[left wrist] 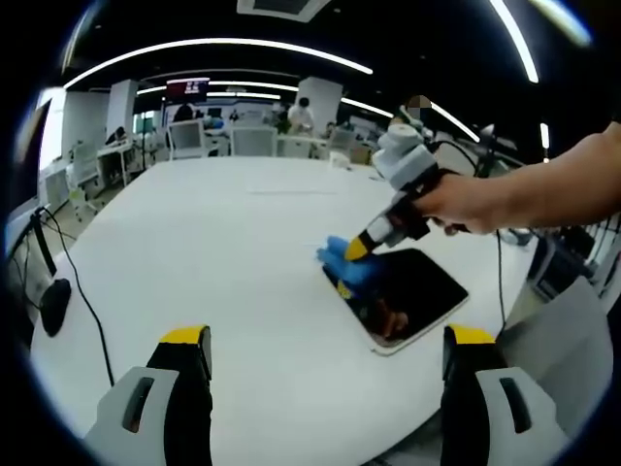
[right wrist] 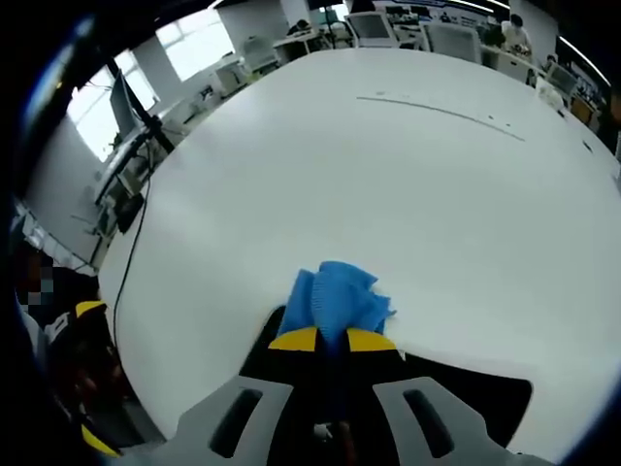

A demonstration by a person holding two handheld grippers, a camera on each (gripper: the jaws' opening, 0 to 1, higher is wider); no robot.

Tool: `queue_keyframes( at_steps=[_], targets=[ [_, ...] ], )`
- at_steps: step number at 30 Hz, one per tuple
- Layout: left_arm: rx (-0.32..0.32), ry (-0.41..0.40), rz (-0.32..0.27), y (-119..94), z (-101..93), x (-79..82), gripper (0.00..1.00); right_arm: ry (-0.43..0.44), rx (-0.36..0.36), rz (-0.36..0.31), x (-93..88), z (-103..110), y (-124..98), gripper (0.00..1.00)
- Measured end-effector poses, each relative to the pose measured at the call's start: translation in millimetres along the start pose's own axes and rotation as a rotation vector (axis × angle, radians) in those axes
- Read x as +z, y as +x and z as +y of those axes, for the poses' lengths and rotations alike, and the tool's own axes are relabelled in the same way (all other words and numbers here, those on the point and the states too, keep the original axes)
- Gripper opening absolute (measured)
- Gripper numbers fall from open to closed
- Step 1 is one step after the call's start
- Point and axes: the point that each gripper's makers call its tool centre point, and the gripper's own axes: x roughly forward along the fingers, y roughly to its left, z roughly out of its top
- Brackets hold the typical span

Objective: Wipe the mirror surface with the cleaning cloth until all visible marks leave the cleaned area.

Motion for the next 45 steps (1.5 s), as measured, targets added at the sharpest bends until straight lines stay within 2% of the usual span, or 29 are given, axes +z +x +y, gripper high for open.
queue_keyframes(
  at_steps=[17,33,37,45],
  targets=[
    [-0.005,0.001,0.001,1,-4.0,-0.3,1.00,0.017,-0.019,-0.001,-7.5,-14,-9,0.04],
    [-0.005,-0.005,-0.005,1,-6.0,2.0,1.00,0.011,-0.033,0.000,-7.1,-17,-7,0.04],
    [-0.004,-0.008,-0.005,1,-6.5,2.0,1.00,-0.025,-0.060,0.003,-11.0,-14,-8,0.04],
    [-0.010,-0.003,-0.012,3,-9.6,5.7,1.00,-0.001,-0.055,-0.002,-15.8,-14,-9,0.04]
  ],
)
